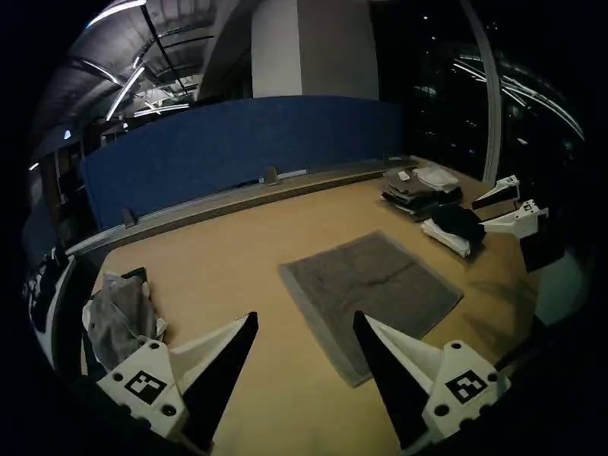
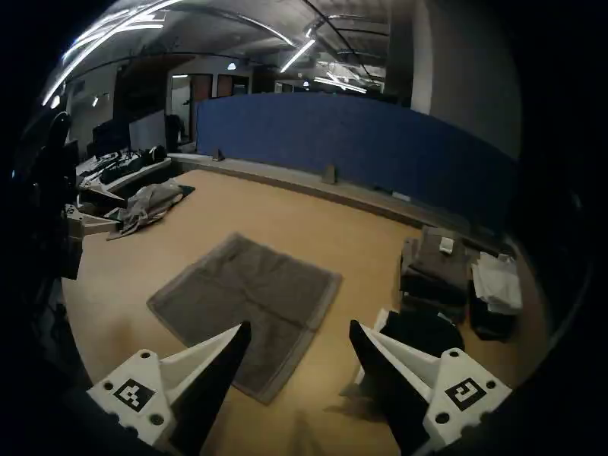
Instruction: Fold towel
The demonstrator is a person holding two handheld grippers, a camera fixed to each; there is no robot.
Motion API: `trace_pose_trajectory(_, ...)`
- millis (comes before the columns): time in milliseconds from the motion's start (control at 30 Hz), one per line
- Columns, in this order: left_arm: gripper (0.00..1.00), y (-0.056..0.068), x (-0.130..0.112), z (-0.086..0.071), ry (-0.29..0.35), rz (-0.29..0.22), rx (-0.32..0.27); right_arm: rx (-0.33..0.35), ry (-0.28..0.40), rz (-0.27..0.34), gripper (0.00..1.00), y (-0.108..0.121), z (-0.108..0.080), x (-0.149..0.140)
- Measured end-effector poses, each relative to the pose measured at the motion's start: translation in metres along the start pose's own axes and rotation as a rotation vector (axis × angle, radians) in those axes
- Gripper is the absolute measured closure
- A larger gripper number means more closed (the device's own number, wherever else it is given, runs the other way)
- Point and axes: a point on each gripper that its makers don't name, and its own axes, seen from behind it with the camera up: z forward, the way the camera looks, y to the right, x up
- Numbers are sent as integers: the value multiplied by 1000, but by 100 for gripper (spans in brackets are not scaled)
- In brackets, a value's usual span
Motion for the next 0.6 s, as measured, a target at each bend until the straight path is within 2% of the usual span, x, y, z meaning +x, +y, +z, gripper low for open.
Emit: trace_pose_trajectory(600, 7, 26, -65, 36, -85, 44, -57, 40, -95, -16, 0, -24, 39, -71)
